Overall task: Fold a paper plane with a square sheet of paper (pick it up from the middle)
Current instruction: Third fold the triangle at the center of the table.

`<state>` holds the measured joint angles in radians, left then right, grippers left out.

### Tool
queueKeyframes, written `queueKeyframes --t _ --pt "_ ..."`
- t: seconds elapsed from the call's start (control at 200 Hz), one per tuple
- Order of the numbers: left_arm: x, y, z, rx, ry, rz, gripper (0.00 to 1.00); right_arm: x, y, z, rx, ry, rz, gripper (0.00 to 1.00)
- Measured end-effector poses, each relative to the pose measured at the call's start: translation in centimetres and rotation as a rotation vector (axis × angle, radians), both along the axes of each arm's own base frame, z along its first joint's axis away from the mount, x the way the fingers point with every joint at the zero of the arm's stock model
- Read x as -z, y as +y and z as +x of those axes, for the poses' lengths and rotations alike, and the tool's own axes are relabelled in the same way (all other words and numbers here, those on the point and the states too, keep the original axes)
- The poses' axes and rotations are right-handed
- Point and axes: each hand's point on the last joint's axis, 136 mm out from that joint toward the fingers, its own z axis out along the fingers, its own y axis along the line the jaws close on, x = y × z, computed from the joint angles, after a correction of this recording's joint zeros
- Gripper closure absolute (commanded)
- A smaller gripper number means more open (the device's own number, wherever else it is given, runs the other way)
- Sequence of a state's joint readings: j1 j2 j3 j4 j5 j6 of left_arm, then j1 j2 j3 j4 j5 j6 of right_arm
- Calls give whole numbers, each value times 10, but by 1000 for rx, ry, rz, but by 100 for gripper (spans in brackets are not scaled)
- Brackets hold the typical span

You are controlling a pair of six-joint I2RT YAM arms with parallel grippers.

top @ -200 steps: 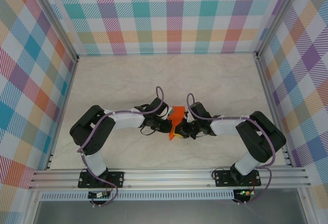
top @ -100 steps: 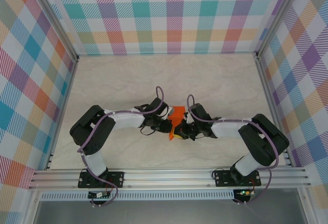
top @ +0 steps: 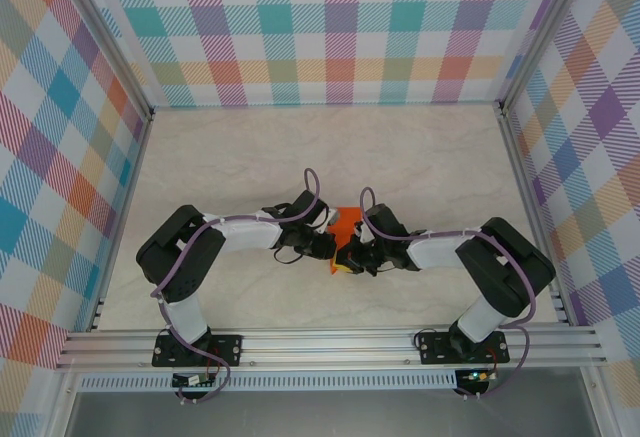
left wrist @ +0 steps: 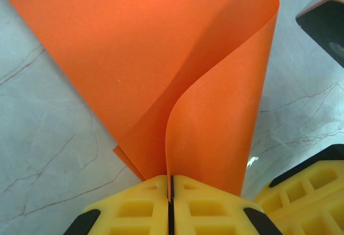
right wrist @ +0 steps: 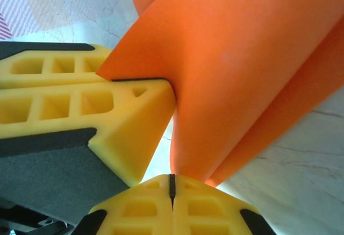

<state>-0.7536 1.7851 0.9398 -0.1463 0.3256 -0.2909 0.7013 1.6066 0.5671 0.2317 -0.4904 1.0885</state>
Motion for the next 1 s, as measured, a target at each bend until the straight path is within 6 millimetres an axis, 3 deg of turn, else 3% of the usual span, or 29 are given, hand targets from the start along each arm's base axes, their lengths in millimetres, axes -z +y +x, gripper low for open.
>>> queueKeyframes --t 0.225,0.4,0.56,0.745,1.0 --pt "0 -3 -1 11 3 -12 91 13 -5 -5 1 26 -32 98" --pt "0 -4 -1 20 7 -18 91 13 -5 -5 0 26 -27 98" --pt "0 -5 -1 28 4 -23 91 8 -7 -6 4 16 -27 97" --pt "0 -7 0 31 5 -27 92 -10 -4 -4 3 -27 10 97" --pt "0 -9 1 34 8 -31 93 -4 -1 -7 -13 -21 6 97"
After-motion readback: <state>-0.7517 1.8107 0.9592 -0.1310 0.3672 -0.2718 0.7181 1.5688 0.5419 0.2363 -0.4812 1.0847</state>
